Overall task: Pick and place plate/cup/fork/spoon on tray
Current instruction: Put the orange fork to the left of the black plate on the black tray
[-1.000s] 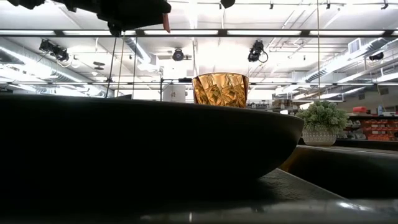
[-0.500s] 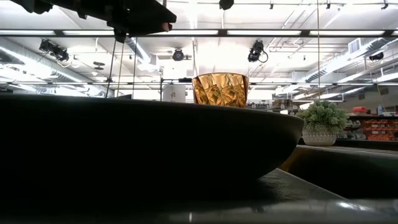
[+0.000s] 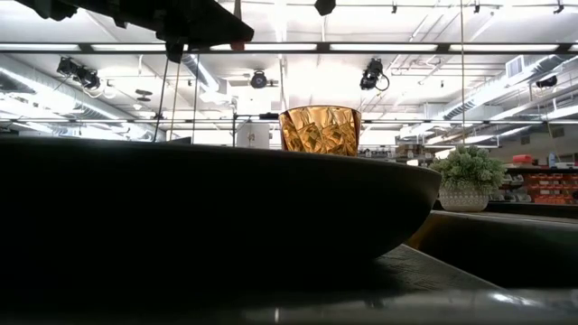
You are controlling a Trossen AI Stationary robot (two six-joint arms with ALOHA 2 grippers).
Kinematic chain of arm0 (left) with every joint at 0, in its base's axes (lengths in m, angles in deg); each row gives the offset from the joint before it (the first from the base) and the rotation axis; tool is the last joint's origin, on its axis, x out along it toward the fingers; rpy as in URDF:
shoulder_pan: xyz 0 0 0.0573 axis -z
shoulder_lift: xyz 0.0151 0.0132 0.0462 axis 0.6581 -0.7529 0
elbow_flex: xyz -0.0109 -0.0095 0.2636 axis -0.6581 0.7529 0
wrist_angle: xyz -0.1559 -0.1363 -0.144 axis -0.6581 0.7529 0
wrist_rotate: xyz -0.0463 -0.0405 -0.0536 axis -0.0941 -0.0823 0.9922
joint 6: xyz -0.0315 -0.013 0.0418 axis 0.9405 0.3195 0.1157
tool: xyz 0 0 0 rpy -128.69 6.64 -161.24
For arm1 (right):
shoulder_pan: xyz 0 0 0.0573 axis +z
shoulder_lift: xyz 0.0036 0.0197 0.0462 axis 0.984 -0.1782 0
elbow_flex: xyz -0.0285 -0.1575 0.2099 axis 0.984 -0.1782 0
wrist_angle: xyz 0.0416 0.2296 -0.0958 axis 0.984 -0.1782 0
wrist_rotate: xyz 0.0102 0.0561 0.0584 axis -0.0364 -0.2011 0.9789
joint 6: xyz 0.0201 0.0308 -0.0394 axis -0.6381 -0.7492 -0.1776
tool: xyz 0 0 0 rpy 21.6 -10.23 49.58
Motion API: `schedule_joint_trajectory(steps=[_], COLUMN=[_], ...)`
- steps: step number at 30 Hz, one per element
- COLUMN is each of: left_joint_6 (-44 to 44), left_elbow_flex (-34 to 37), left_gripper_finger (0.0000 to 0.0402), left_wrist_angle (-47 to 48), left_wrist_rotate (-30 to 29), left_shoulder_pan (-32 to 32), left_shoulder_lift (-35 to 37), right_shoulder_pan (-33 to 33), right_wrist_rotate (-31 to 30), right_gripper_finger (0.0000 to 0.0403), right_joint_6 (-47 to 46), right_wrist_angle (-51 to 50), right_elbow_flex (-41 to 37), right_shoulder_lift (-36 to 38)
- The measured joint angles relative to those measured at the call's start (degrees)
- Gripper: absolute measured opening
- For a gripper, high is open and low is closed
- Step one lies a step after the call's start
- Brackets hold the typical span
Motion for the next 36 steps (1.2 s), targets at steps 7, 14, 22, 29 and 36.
schedule_joint_trajectory(steps=[7,14,22,29,36], left_joint_6=[0.28,13.91,48.63,76.63,102.09], left_elbow_flex=[0.0,0.0,0.02,0.0,0.01], left_gripper_finger=[0.0012,0.0012,0.0018,0.0013,0.0013], left_wrist_angle=[-0.21,15.96,42.41,54.05,57.33], left_wrist_rotate=[1.25,13.95,21.27,16.35,11.84], left_shoulder_pan=[0.09,0.17,10.19,23.06,34.56], left_shoulder_lift=[0.16,5.63,7.91,7.61,3.83], right_shoulder_pan=[0.65,3.8,9.96,12.58,12.67], right_wrist_rotate=[-0.29,1.06,0.81,-1.2,-4.26], right_gripper_finger=[0.0131,0.0179,0.0181,0.0179,0.017], right_joint_6=[0.47,-2.56,-9.73,-7.28,-4.56], right_wrist_angle=[-1.95,-15.36,-38.06,-48.76,-52.35], right_elbow_flex=[0.0,-0.04,-0.04,-0.04,-0.02], right_shoulder_lift=[0.01,2.0,9.8,21.12,27.02])
